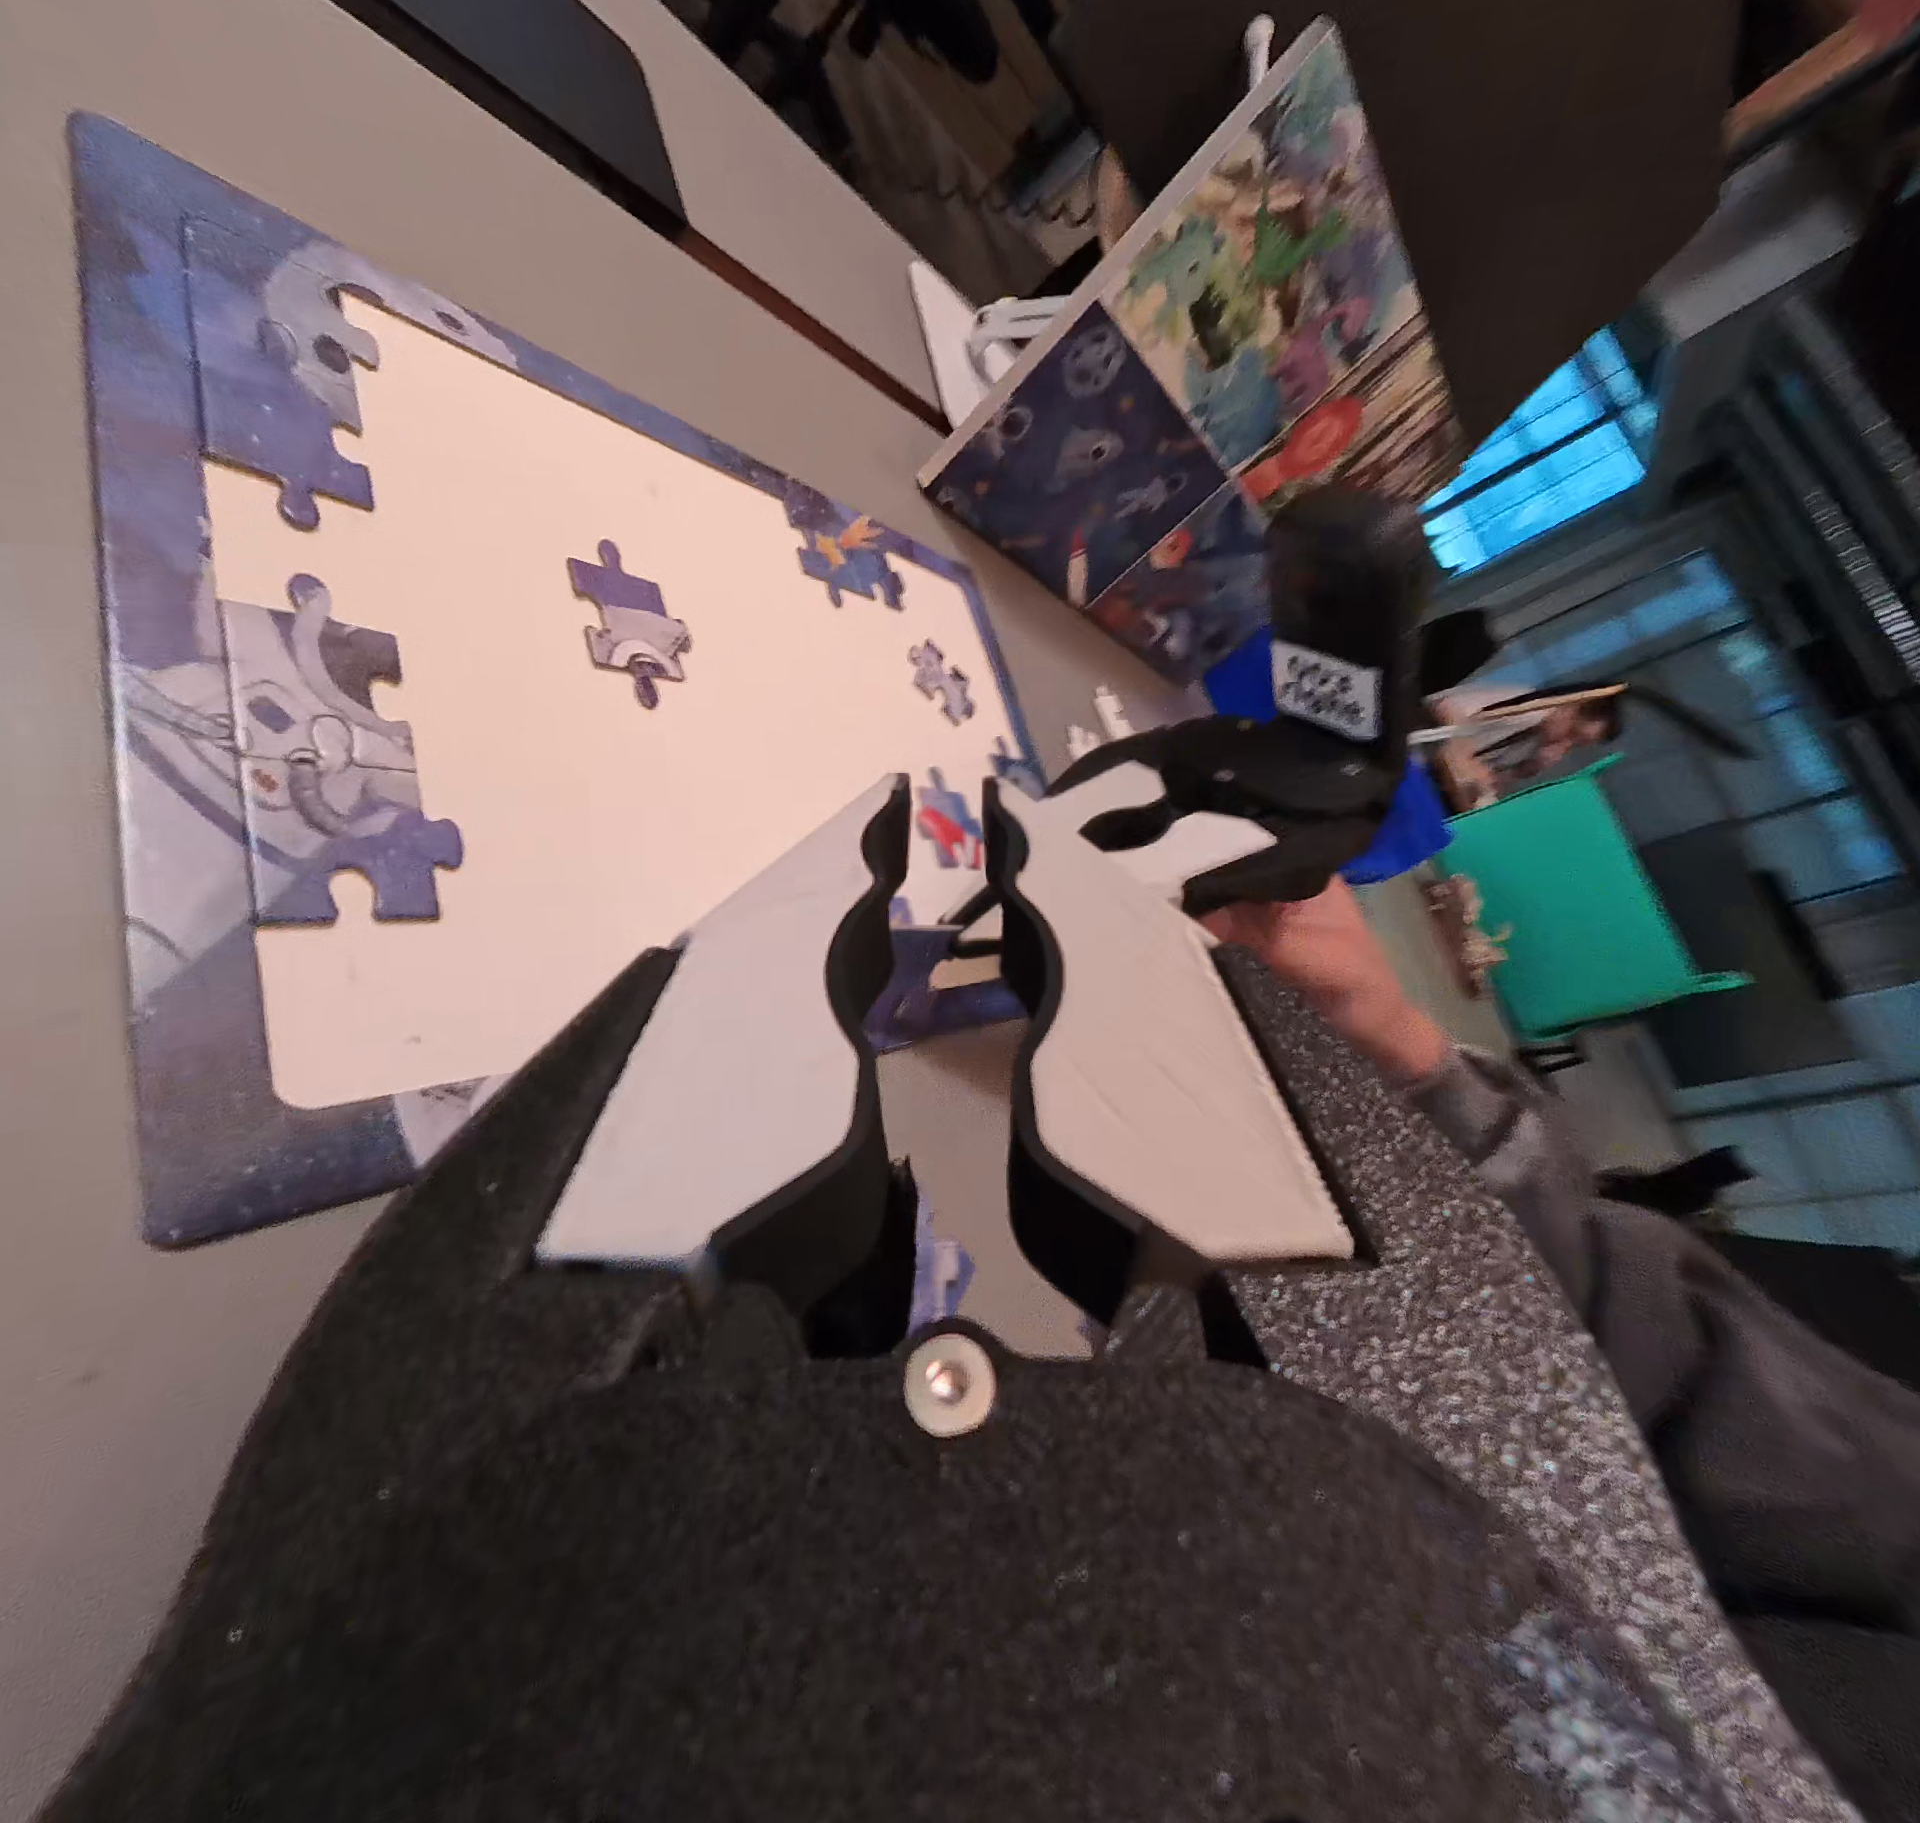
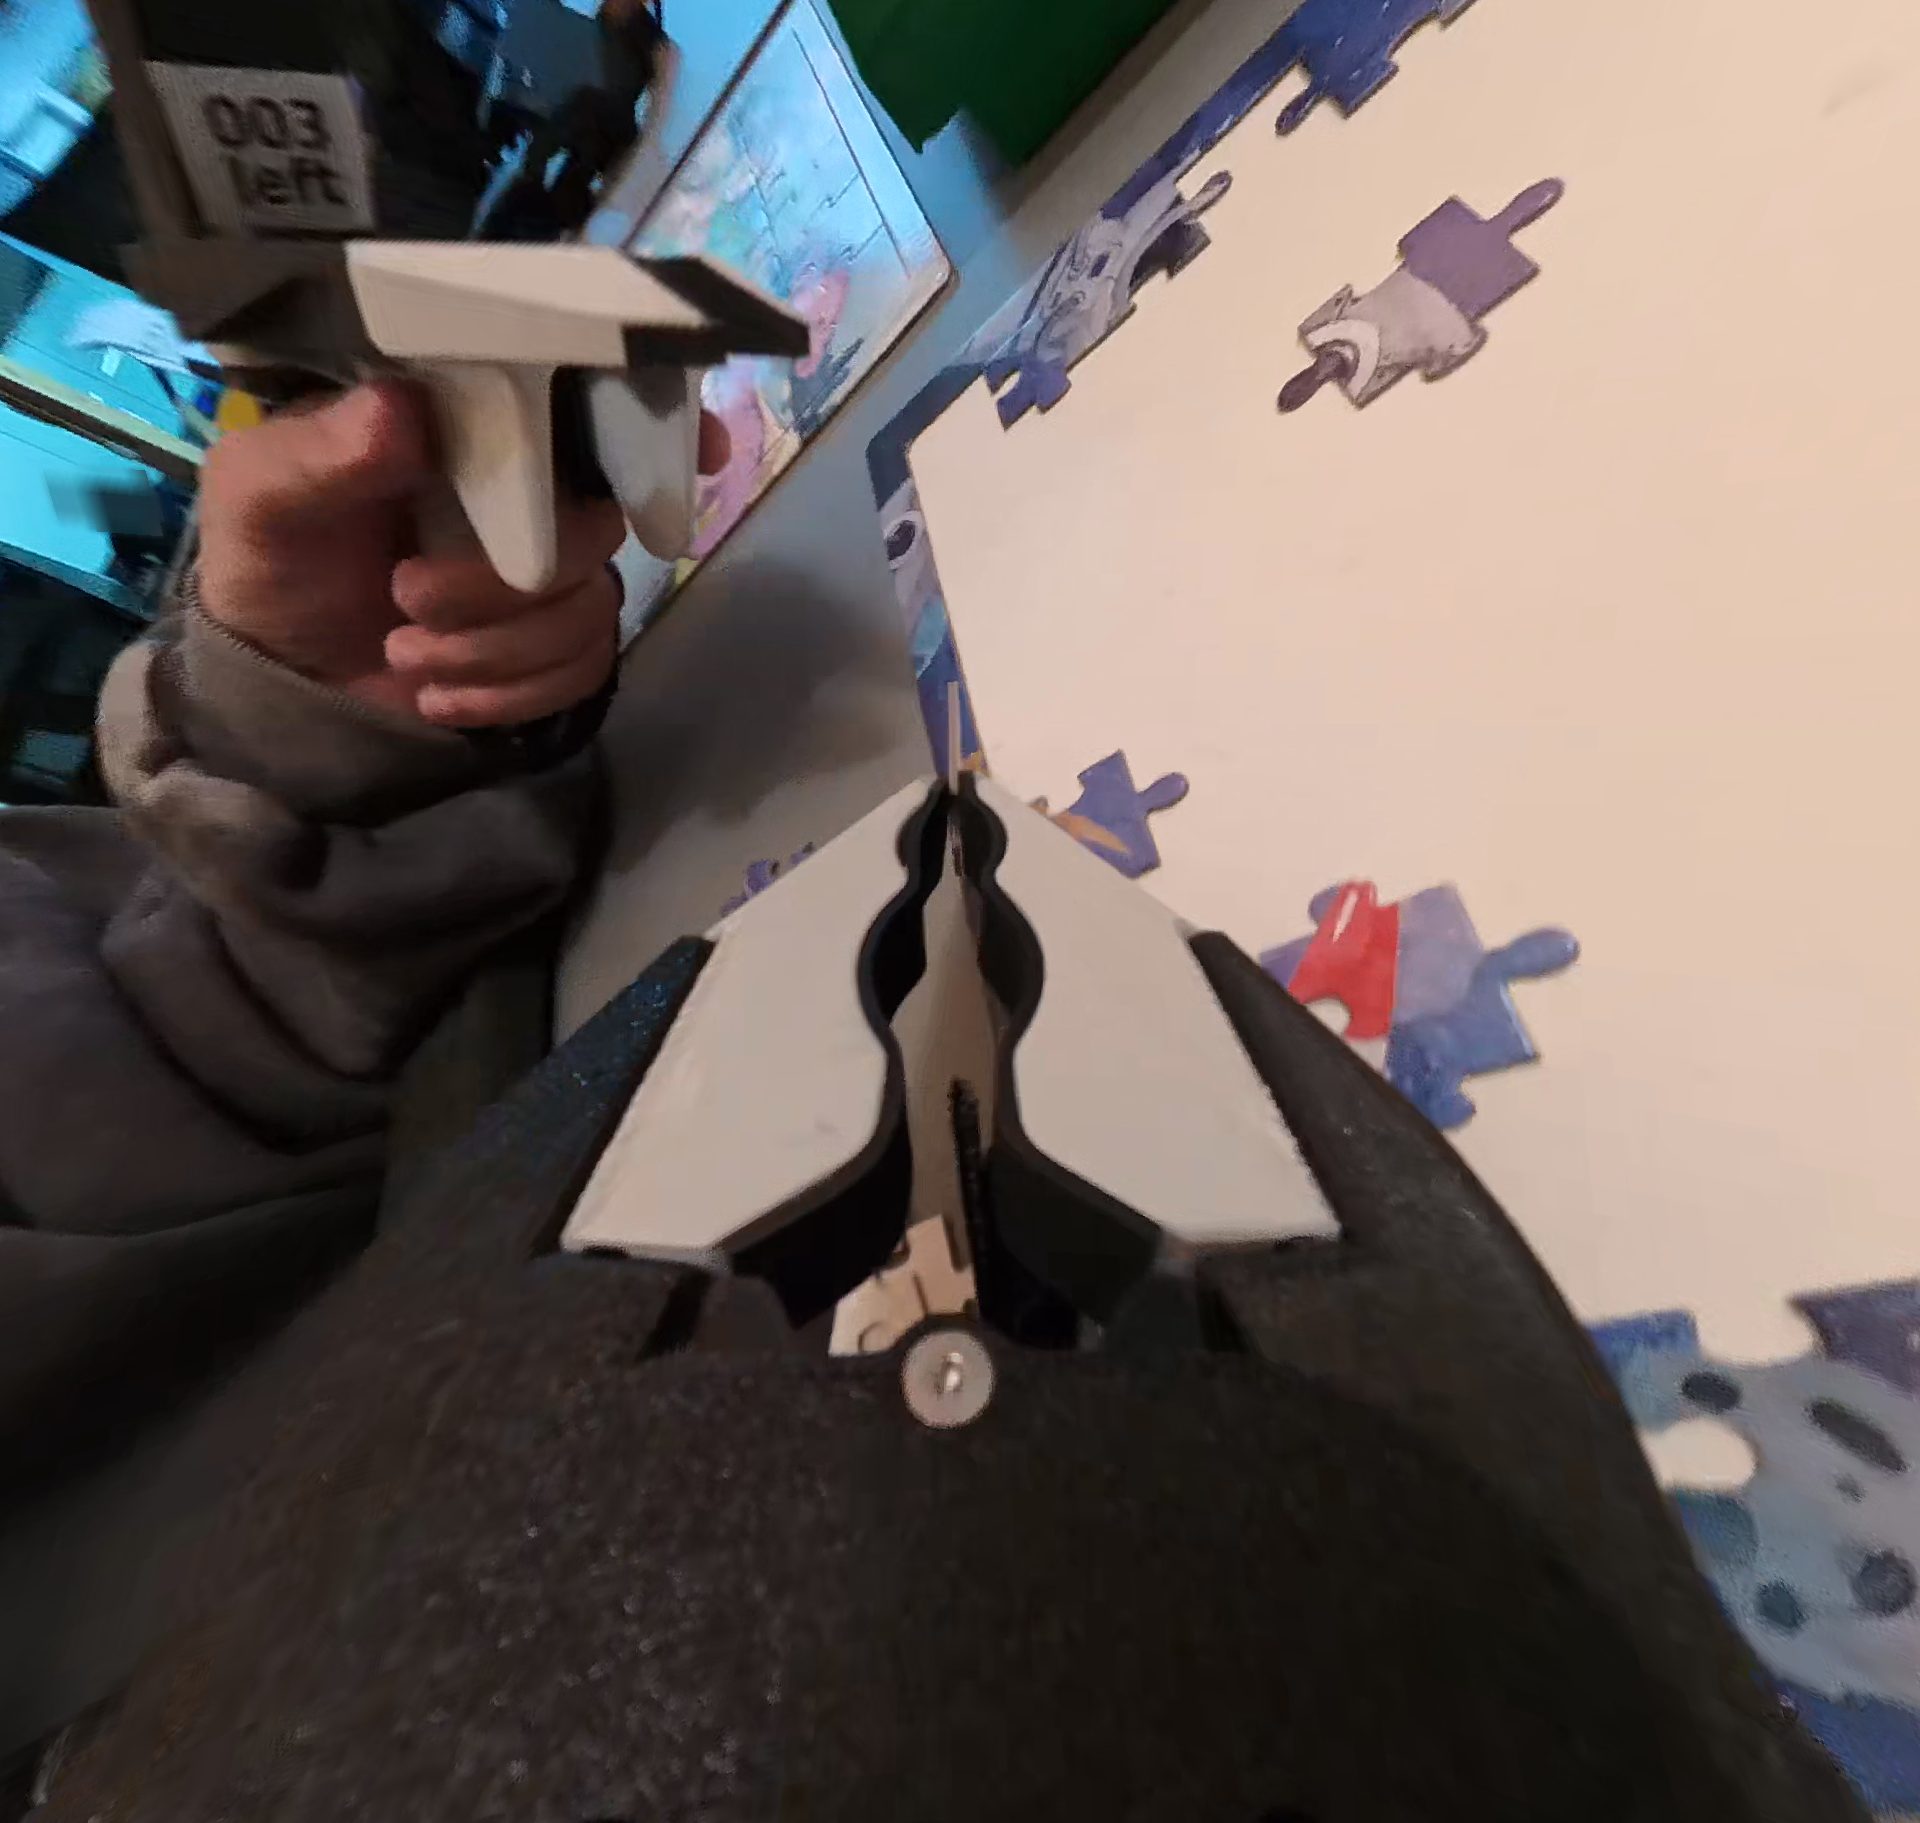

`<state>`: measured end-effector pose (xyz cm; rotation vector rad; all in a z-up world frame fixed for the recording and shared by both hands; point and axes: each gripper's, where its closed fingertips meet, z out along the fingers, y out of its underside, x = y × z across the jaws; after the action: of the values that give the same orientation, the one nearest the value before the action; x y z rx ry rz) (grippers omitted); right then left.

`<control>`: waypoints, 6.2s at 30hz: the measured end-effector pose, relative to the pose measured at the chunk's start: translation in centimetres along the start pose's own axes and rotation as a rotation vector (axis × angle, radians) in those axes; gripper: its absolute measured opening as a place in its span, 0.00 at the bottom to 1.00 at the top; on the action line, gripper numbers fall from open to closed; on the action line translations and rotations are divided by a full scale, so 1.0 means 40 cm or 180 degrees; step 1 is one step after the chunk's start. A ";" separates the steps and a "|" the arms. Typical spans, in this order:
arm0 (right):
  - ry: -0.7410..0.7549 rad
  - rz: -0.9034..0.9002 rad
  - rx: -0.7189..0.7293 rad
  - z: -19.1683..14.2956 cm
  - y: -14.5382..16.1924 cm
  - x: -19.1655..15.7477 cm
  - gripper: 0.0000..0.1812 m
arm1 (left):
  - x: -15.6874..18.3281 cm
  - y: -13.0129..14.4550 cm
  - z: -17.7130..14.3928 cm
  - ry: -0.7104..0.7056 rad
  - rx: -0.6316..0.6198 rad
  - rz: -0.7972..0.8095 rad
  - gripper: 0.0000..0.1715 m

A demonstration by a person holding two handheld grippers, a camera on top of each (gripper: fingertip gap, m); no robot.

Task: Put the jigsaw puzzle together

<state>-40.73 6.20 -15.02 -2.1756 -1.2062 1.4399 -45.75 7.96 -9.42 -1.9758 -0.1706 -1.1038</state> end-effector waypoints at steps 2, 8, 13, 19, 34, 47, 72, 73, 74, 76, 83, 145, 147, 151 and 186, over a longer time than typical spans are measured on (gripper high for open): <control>-0.0018 -0.0045 -0.0049 0.018 -0.013 -0.005 0.01 | -0.012 0.009 0.005 -0.0201 -0.0068 0.0217 0.08; -0.0193 0.0066 0.0051 0.008 -0.025 -0.025 0.01 | 0.013 0.015 0.006 -0.0125 -0.0148 0.0490 0.10; -0.0851 0.0163 0.0136 -0.062 -0.034 -0.084 0.01 | 0.152 0.023 -0.009 0.0903 -0.0171 0.0370 0.13; -0.1228 -0.0136 0.0029 -0.144 0.004 -0.147 0.01 | 0.174 0.183 0.028 0.0838 -0.1081 0.1140 0.13; -0.1349 -0.0264 0.0124 -0.126 0.008 -0.191 0.01 | 0.194 0.287 0.036 0.0989 -0.1608 0.1418 0.02; -0.1255 -0.0261 0.0198 -0.137 0.003 -0.175 0.01 | 0.194 0.231 0.035 0.0889 -0.1263 0.1483 0.01; 0.1499 -0.0761 0.0979 -0.298 -0.108 0.123 0.11 | -0.035 -0.025 -0.022 -0.0510 0.0146 0.0470 0.01; 0.1766 -0.0783 0.1090 -0.347 -0.120 0.151 0.11 | -0.041 -0.030 -0.028 -0.0515 0.0174 0.0404 0.01; 0.1880 -0.0730 0.1194 -0.381 -0.124 0.169 0.11 | -0.047 -0.029 -0.029 -0.0510 0.0162 0.0343 0.01; 0.1697 -0.0465 0.1261 -0.397 -0.114 0.177 0.11 | -0.059 -0.021 -0.027 -0.0552 0.0116 0.0262 0.01; 0.1394 -0.0413 0.1045 -0.344 -0.089 0.161 0.09 | -0.077 0.010 -0.041 -0.0776 -0.0219 0.0515 0.01; 0.2303 -0.0727 -0.0226 -0.500 0.428 0.066 0.14 | 0.126 0.132 -0.049 0.0531 -0.0433 0.1608 0.21; 0.2263 -0.0686 -0.0255 -0.503 0.433 0.062 0.14 | 0.125 0.134 -0.049 0.0535 -0.0446 0.1607 0.20; 0.2260 -0.0778 -0.0226 -0.509 0.420 0.037 0.14 | 0.123 0.138 -0.047 0.0530 -0.0478 0.1597 0.21; 0.1210 -0.1964 -0.0937 0.239 -0.113 -0.016 0.14 | -0.276 0.042 -0.146 -0.1875 -0.0313 0.0847 0.00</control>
<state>-51.23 6.47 -16.38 -1.8582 -1.7952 0.6023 -55.31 5.58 -17.27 -2.2876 -0.1576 -0.3474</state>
